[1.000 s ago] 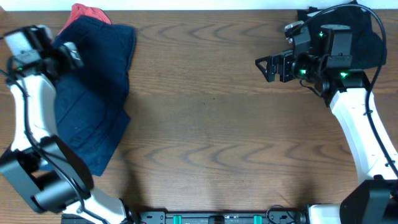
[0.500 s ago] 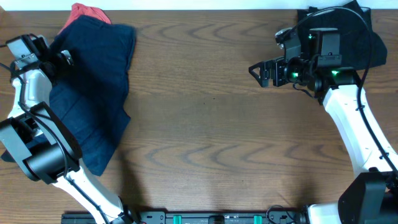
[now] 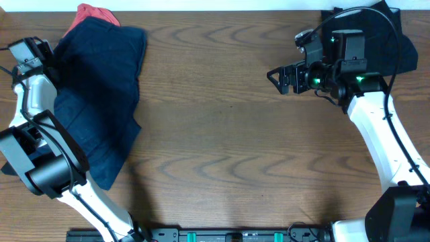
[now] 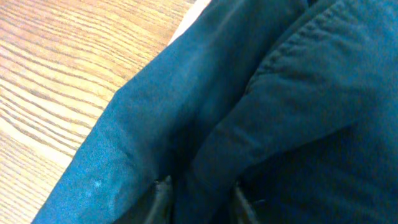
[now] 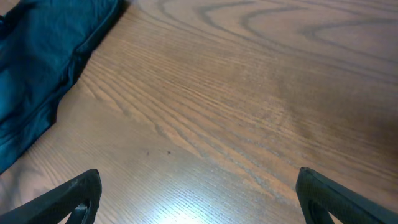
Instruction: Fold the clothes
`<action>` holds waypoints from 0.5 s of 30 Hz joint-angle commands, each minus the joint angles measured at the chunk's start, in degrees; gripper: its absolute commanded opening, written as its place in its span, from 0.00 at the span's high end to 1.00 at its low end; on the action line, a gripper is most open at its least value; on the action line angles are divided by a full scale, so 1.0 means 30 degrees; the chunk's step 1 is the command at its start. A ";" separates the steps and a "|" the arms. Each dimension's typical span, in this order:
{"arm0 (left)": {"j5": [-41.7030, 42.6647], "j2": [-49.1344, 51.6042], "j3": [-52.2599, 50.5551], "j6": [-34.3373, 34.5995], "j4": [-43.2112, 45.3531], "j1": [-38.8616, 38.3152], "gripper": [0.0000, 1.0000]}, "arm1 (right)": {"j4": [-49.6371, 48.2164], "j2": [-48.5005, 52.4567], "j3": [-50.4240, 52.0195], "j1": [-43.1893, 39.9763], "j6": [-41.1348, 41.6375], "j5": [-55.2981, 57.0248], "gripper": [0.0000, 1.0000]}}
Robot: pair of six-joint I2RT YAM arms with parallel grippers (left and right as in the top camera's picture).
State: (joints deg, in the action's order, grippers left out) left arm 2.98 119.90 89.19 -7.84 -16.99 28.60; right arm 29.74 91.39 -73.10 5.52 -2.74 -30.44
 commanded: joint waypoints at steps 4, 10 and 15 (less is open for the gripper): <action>-0.0306 0.0073 0.0350 -0.0168 -0.0168 -0.0051 0.90 | -0.0066 0.0058 -0.0240 0.0168 -0.0255 -0.0204 0.03; 0.0255 -0.0525 0.0357 0.1064 -0.0226 -0.0160 0.94 | -0.0087 0.0058 -0.0240 0.0168 -0.0255 -0.0211 0.04; 0.1632 -0.2594 0.0357 0.1967 -0.0947 -0.1056 0.94 | -0.0226 0.0058 -0.0240 0.0168 -0.0255 -0.0204 0.04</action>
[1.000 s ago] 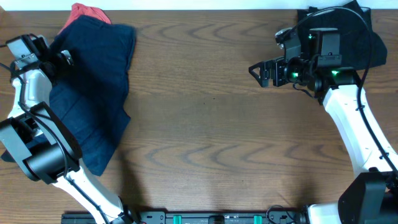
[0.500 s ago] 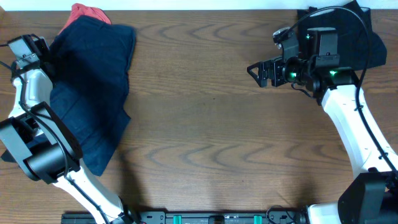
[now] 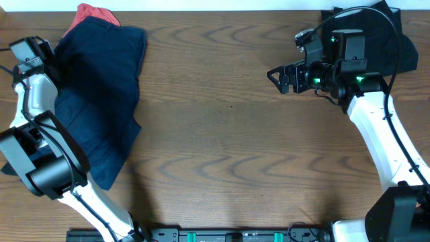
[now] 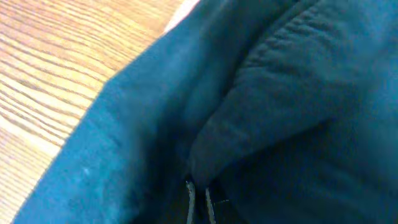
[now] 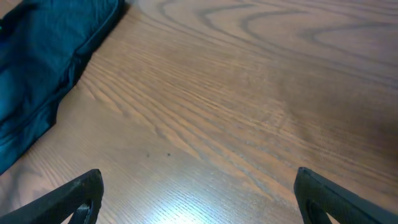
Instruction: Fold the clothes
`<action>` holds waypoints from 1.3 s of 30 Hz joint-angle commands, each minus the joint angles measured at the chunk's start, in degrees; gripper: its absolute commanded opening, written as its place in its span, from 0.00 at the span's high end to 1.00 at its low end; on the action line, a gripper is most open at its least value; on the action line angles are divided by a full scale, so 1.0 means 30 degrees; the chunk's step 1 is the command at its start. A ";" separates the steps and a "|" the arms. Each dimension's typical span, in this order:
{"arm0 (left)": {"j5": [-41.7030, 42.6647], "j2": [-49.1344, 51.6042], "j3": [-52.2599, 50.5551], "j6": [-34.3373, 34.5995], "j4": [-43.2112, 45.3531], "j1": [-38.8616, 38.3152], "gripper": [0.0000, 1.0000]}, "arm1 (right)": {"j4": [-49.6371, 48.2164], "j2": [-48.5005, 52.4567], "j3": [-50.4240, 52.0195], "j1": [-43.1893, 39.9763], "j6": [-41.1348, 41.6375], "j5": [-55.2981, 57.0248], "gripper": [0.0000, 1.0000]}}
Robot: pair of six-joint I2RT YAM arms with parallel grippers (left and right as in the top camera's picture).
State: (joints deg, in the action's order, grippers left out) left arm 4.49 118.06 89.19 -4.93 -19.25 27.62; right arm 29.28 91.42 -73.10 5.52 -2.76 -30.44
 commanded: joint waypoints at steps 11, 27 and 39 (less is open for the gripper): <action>0.3147 -0.5100 0.0350 0.2069 -0.4656 -0.8378 0.94 | -0.0459 0.0000 -0.0313 -0.0816 0.0073 0.1144 0.06; 0.3140 -0.1421 0.0291 0.5690 -0.0758 -2.0742 0.95 | -0.0801 -0.0022 -0.0889 -0.7104 0.0335 -0.0641 0.03; 0.3650 0.0401 0.0648 0.8684 0.4313 -2.2702 0.94 | -0.0750 -0.0022 -0.0889 -0.8721 0.0335 -0.1676 0.03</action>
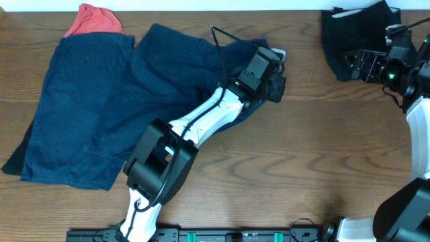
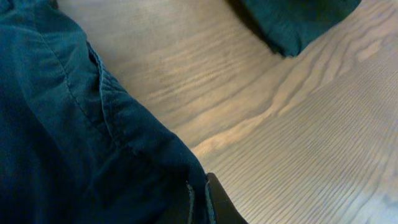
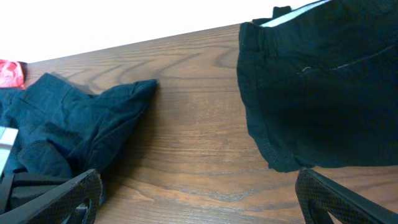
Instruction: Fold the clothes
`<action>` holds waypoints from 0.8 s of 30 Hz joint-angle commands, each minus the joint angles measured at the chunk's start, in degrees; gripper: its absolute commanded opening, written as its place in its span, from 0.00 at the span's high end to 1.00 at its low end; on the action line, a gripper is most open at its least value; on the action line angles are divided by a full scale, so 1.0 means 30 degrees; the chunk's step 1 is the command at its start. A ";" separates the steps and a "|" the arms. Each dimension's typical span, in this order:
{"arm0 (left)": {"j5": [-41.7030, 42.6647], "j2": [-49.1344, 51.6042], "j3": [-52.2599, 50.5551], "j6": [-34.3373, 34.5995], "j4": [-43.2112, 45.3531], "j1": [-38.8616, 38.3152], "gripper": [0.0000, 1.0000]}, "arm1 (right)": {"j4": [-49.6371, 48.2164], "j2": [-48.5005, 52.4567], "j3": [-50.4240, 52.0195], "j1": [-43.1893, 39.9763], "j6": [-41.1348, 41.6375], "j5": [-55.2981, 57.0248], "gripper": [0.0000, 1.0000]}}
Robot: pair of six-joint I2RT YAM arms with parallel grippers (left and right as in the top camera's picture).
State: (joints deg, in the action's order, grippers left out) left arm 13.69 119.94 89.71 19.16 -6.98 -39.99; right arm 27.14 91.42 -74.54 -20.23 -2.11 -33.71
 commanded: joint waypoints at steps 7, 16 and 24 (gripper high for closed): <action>0.2820 -0.0233 0.2222 0.1239 0.0233 -0.0510 0.94 | -0.0022 -0.0022 -0.0408 -0.0146 0.0124 -0.0590 0.02; 0.3104 -0.0233 0.2681 0.1712 0.0911 -0.1610 0.85 | 0.0117 -0.0022 -0.0408 -0.0146 0.0117 -0.1268 0.02; 0.3679 -0.1705 0.2681 0.2368 -0.1144 0.0022 0.02 | 0.0175 -0.0022 -0.0408 -0.0124 0.0044 -0.1297 0.02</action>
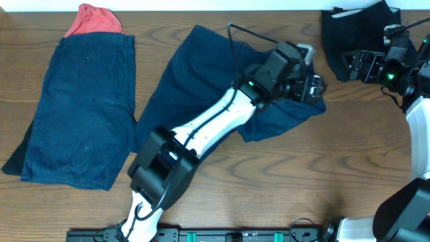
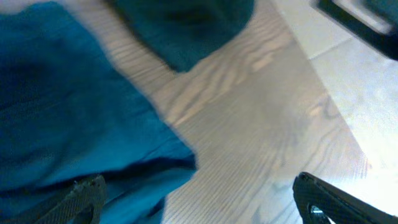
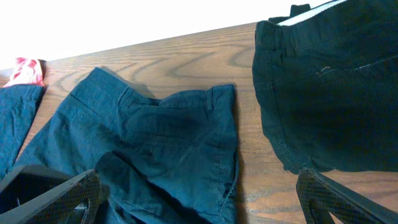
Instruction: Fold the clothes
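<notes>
A pair of navy shorts (image 1: 215, 87) lies spread in the middle of the table, its right end crumpled under my left arm. My left gripper (image 1: 314, 86) is at that right end, open, its fingers (image 2: 87, 194) wide apart with only blue cloth (image 2: 68, 118) and bare wood between them. A second navy garment (image 1: 80, 107) lies flat at the left. My right gripper (image 1: 344, 65) hovers open at the far right, looking across the shorts (image 3: 168, 143); nothing is between its fingers (image 3: 59, 199).
A red cloth (image 1: 94, 19) pokes out from under the left garment at the back edge. A black garment (image 1: 363, 30) is heaped in the back right corner, close to the shorts' right end, and shows in the right wrist view as black cloth (image 3: 336, 93). Bare wood fills the front half.
My left gripper has let go of the shorts and now stands open, a little further right. The shorts reach further right and lie more spread out. The right arm has not moved.
At first my left gripper was open round a fold of the navy pile at the far left, then shut on it. Later it held navy shorts pulled to the table's middle, while the right gripper had gone back to the far right. Now the shorts lie released.
</notes>
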`<action>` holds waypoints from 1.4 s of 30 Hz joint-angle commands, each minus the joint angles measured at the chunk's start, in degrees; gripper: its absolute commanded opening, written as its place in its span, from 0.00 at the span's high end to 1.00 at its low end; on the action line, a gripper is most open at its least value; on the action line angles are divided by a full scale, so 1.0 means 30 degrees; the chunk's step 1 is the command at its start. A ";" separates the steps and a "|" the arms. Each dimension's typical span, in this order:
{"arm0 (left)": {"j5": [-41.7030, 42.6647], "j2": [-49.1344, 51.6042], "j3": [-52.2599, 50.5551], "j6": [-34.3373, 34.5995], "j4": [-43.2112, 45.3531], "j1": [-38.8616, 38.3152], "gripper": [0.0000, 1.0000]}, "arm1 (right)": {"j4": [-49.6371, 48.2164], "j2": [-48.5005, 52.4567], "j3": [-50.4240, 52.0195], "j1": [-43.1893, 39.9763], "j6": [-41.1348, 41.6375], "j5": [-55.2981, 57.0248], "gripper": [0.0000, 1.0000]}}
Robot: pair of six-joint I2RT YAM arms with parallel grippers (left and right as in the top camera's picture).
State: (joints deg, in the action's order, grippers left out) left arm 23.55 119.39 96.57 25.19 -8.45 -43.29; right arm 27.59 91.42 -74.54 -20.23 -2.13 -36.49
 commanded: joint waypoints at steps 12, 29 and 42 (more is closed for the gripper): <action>0.0423 -0.6645 0.0393 -0.2288 -0.9289 0.8480 0.02 | 0.1566 -0.0022 -0.0401 0.2667 -0.2142 -0.0474 0.02; -0.2637 -0.5100 0.0073 -0.5042 -1.3886 1.2138 0.02 | 0.2616 0.2412 -0.0372 1.1358 -0.6309 0.8145 0.05; -0.2747 -0.4969 -0.0568 -0.5187 -1.3814 1.2138 0.02 | -0.0036 0.5632 -0.0372 1.1132 -0.5377 0.8378 0.51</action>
State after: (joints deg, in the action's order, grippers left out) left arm 16.08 103.72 95.26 10.44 -49.89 -6.85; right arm 28.38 108.40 -74.91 14.00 -19.11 -11.94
